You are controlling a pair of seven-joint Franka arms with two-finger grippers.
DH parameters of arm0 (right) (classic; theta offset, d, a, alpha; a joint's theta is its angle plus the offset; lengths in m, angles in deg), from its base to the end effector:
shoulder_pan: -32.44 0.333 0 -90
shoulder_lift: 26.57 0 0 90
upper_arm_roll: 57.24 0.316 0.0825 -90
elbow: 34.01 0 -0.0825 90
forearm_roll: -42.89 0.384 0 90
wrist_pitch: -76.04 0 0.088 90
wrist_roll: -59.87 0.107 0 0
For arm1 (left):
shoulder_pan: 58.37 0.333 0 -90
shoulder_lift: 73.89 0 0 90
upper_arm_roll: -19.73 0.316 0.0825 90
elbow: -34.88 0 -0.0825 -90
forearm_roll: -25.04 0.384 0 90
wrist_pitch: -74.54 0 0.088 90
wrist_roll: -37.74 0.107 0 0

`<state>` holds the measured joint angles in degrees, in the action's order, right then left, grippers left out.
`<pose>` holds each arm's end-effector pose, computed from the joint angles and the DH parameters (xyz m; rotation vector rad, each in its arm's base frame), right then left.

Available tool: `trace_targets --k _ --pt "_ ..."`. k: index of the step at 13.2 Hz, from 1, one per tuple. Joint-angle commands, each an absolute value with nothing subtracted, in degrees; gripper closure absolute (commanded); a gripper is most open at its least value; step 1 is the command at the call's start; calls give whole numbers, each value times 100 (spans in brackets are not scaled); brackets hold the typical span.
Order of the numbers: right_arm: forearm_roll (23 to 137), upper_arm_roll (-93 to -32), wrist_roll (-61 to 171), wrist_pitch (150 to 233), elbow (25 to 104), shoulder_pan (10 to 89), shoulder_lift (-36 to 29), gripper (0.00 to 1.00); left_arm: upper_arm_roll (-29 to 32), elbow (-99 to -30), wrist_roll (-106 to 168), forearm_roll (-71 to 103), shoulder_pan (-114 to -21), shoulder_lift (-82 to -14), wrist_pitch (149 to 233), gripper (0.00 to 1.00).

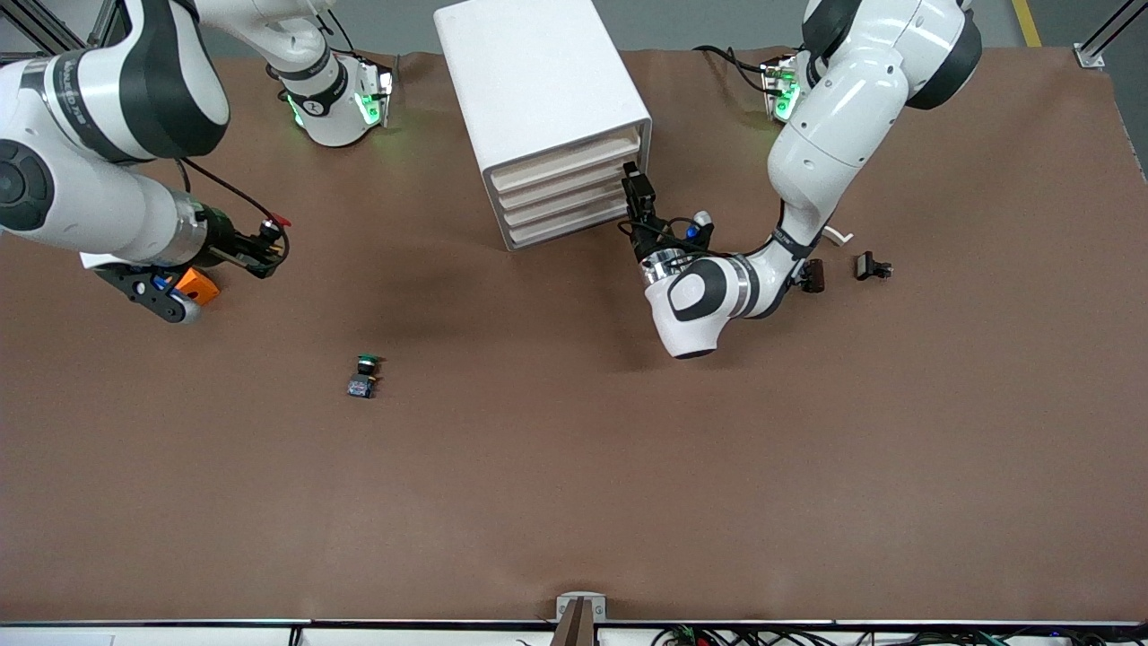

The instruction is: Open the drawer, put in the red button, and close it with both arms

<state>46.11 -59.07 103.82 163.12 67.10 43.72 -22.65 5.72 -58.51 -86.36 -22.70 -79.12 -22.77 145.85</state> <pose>0.5384 0.0964 0.4940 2.8758 -0.9029 -0.4621 0.4104 -0.3882 0.1418 -1.0545 -1.3965 1.4135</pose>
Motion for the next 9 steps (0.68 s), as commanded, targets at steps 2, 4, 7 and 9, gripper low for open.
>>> trace_targets --k 2,4,7,9 --pt "4649 -5935 11250 15717 6083 4729 -2244 100 488 -5890 -8900 -2418 -7920 -2371 14442 61" --pt "4649 -5935 11557 15672 6056 4852 -2244 100 470 -5863 -8944 -2523 -7920 -2371 14424 63" --pt "4701 -5935 12007 15681 5889 5116 -2218 100 470 -5819 -8988 -2568 -7928 -2371 14415 70" --pt "4763 -5935 12121 15681 5845 5160 -2209 100 470 -5784 -8988 -2577 -7937 -2362 14424 80"
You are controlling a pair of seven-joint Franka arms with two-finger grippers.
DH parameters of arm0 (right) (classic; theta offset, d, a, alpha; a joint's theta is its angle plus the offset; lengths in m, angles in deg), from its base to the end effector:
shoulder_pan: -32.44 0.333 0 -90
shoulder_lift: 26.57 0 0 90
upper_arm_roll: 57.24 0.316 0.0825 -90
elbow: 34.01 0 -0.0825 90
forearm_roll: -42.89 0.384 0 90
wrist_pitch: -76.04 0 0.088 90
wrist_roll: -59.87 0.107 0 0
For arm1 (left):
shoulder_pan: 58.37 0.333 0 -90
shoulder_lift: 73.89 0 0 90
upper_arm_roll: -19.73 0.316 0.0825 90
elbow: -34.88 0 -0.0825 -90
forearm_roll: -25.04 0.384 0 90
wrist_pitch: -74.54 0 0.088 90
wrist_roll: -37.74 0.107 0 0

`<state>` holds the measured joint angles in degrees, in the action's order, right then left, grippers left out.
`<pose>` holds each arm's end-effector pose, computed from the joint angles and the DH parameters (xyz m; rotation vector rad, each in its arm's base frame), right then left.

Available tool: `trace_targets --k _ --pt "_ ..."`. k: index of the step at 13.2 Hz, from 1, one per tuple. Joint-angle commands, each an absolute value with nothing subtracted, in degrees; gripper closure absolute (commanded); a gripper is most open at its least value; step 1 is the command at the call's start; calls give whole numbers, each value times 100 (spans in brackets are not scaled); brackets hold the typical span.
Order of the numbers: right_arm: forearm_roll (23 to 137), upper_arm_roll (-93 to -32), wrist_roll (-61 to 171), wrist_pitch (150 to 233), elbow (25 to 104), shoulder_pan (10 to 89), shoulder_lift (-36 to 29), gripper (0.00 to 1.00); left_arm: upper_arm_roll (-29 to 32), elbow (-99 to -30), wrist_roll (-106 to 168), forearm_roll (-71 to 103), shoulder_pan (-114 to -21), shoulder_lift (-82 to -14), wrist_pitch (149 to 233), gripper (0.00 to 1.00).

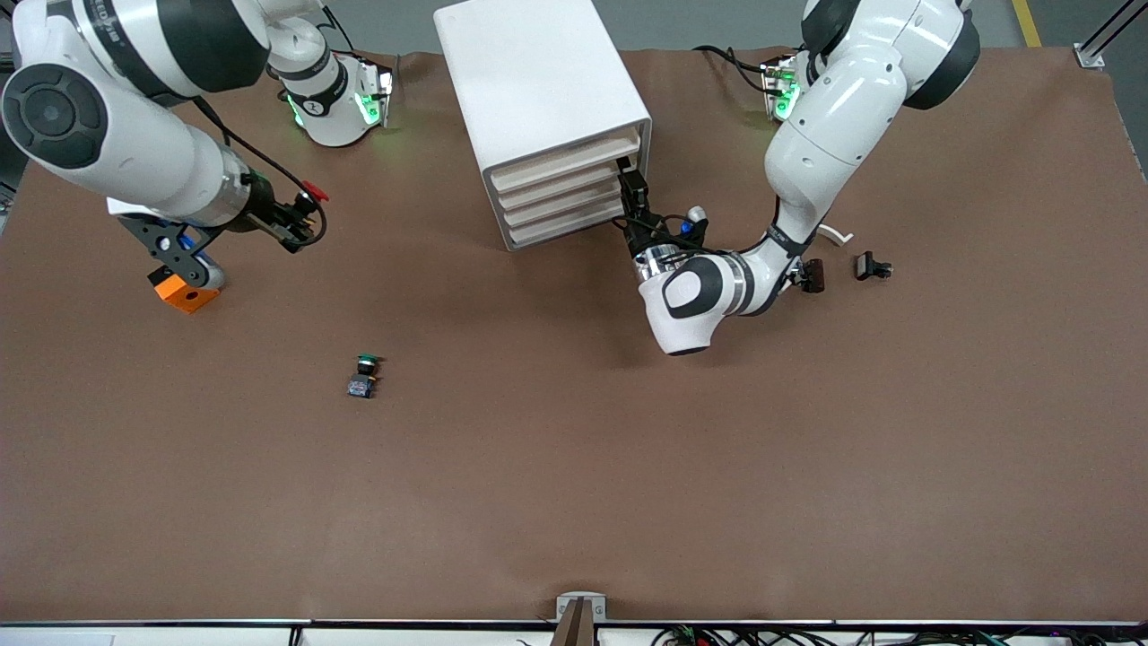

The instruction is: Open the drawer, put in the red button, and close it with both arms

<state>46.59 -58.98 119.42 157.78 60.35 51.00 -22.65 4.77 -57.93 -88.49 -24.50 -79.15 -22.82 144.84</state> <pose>0.5238 0.1668 0.5416 2.7809 -1.0883 -0.3995 0.4079 -0.3989 0.1516 -1.0241 -1.3764 1.4276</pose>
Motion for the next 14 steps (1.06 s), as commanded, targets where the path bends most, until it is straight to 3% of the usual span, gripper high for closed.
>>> trace_targets --k 1,3,14 --pt "4772 -5935 12156 15690 5819 5186 -2200 100 470 -5784 -8988 -2585 -7963 -2362 14424 83" --pt "4772 -5935 12358 15725 5783 5283 -2157 100 478 -5784 -8988 -2577 -7972 -2362 14424 92" --pt "4948 -5935 14010 15734 4669 5827 -1200 100 716 -5459 -8918 -2279 -7780 -2318 14424 92"
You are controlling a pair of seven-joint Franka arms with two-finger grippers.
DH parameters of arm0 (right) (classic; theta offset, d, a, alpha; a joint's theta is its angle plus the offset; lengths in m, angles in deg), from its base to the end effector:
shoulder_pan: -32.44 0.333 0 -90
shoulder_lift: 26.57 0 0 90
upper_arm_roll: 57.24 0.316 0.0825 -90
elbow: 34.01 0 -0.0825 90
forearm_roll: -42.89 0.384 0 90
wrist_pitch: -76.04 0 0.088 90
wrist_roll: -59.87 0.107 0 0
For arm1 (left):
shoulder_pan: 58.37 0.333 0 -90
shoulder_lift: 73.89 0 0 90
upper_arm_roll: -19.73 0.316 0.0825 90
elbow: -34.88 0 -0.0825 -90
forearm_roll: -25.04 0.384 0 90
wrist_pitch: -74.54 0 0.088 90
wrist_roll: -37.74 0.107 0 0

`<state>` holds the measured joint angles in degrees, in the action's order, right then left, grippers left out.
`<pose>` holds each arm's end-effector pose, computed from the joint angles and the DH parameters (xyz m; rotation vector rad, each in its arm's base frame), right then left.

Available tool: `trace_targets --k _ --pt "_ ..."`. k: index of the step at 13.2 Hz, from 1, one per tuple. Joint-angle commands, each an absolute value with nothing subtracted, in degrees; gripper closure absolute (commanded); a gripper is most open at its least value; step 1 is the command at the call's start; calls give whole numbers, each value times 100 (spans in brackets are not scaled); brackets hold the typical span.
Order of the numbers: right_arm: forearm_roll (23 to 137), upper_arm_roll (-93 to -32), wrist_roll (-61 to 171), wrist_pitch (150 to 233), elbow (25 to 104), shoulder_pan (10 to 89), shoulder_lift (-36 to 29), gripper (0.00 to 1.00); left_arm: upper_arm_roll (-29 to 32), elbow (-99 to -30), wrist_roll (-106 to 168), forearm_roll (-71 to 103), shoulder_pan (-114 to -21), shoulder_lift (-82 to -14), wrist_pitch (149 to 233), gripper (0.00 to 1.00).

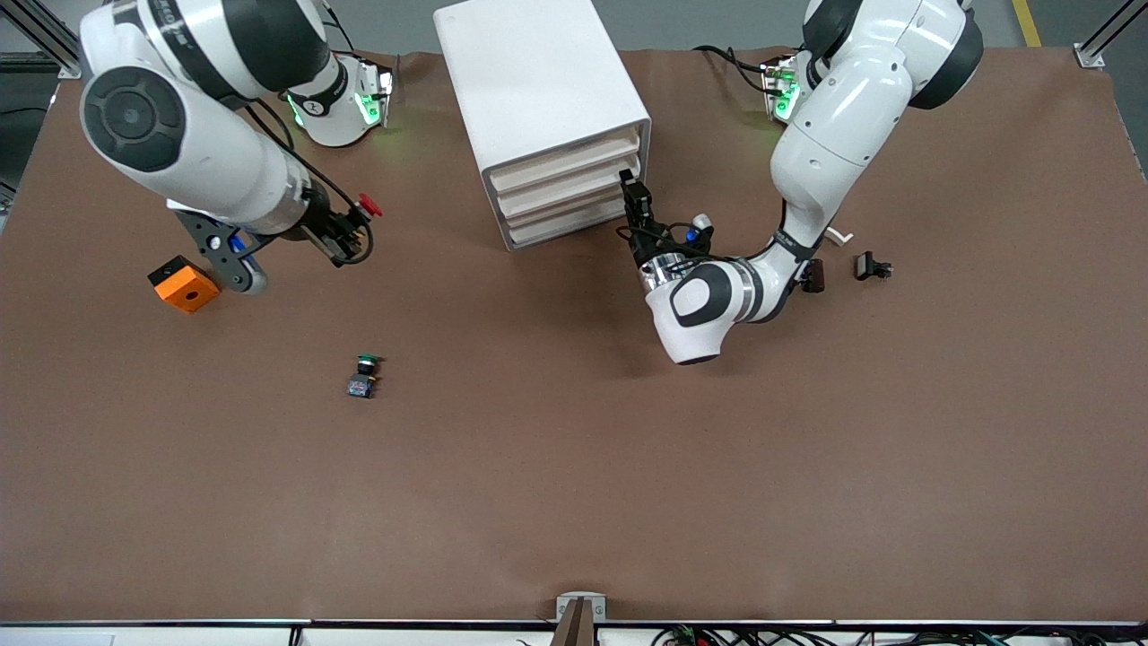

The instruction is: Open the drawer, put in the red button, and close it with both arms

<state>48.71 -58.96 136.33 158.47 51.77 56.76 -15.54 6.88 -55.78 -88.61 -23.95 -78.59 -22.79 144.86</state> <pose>0.5407 0.2396 0.5388 2.6684 -1.3546 -0.3549 0.4343 -0.3838 0.1540 -1.0341 -1.4408 1.4231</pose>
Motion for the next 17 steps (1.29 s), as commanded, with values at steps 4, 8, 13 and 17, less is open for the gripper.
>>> trace_targets --k 4,8,13,17 --pt "4948 -5935 14485 15751 4439 6030 -944 100 716 -5318 -8918 -2015 -7525 -2327 14424 92" --pt "4939 -5935 15037 15751 4412 6389 -882 100 716 -5239 -8918 -1777 -7270 -2318 14433 92" --pt "4930 -5944 16189 16215 4412 7137 -628 100 716 -4958 -8926 -1610 -7059 -2309 14433 92" --pt "4939 -5944 16919 16691 4403 7497 -495 100 716 -4826 -8926 -1504 -6918 -2309 14433 92"
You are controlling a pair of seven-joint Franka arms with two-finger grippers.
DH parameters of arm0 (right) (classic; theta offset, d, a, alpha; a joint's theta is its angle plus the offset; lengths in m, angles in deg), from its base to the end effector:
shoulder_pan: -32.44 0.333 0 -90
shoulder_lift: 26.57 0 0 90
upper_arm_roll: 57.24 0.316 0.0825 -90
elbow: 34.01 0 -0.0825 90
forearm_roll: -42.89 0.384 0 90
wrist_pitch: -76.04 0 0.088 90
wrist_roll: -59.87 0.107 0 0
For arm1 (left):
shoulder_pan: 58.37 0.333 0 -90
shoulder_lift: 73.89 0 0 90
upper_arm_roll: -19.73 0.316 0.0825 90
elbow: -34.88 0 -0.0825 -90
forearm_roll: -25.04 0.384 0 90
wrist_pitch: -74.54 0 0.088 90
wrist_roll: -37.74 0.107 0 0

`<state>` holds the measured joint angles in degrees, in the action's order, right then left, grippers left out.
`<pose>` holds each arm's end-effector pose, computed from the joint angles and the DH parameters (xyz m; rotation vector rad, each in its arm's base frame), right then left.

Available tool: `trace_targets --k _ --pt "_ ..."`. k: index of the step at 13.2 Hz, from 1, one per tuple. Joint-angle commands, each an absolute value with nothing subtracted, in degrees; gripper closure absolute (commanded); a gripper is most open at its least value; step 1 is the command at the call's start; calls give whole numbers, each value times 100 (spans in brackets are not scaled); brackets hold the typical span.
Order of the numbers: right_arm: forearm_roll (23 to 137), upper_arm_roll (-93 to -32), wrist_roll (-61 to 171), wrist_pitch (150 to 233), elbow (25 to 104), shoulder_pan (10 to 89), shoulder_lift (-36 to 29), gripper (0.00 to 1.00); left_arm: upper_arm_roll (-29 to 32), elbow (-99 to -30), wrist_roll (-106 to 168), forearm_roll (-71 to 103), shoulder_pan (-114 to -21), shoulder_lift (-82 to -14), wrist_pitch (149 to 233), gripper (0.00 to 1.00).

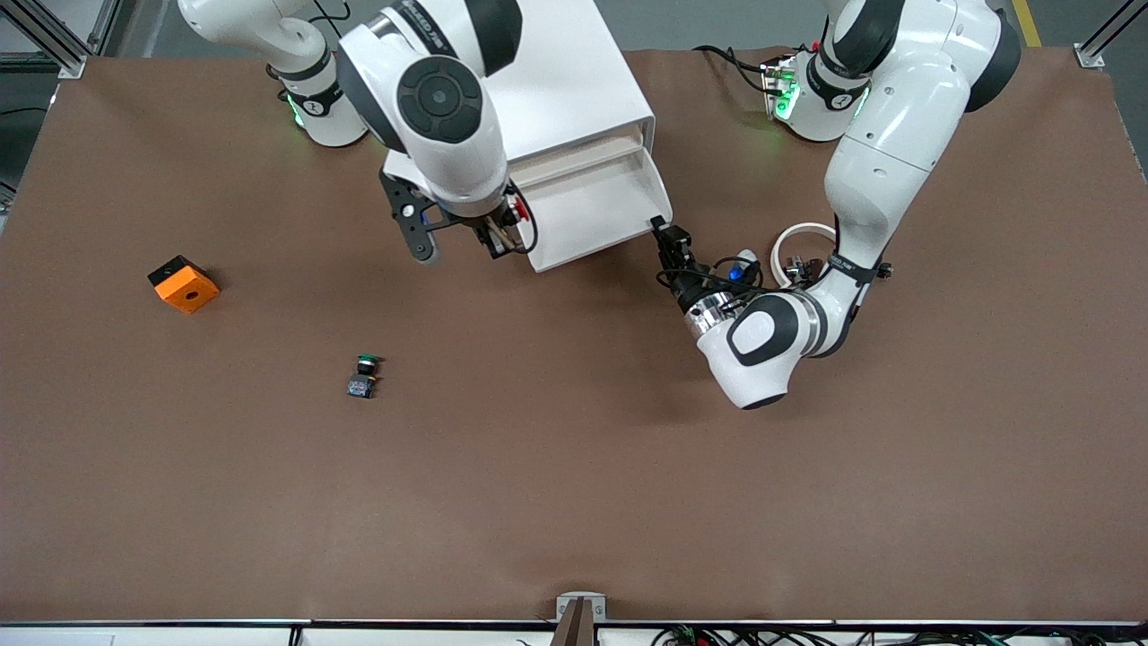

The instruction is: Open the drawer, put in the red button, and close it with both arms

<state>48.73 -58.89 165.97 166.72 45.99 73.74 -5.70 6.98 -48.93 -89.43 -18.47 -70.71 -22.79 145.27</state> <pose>0.4919 0.4253 0.4871 2.4948 -1.6508 -0.2092 0.5187 -0.3188 0.1793 -1.0874 -1.6256 1.4199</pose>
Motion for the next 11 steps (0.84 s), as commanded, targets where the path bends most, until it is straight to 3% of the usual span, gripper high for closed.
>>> trace_targets --k 1,4,6,7,8,9,10,11 --pt "4939 -5935 17077 16683 4403 7559 -495 100 733 -4765 -8926 -1487 -6883 -2300 14424 92" --pt "4948 -5944 17902 16692 4412 7796 -478 100 742 -4756 -8926 -1443 -6874 -2300 14433 92" --pt "4939 -5944 18316 16805 4403 7928 -399 100 742 -4765 -8909 -1443 -6883 -2292 14424 78" --pt "4939 -5935 18457 16893 4403 7981 -346 100 742 -4765 -8909 -1443 -6900 -2292 14424 58" --pt "4948 -5935 18615 16989 4403 8008 -320 100 742 -4765 -8900 -1451 -6891 -2292 14424 32" --pt "4957 -5935 18773 17138 4403 8086 -293 100 742 -4765 -8900 -1469 -6891 -2292 14433 21" --pt "4957 -5935 18932 17192 4403 8174 -258 100 742 -4765 -8900 -1504 -6883 -2292 14424 2" --pt "4948 -5935 19029 17306 4403 8262 -215 100 733 -4765 -8900 -1522 -6883 -2300 14424 0"
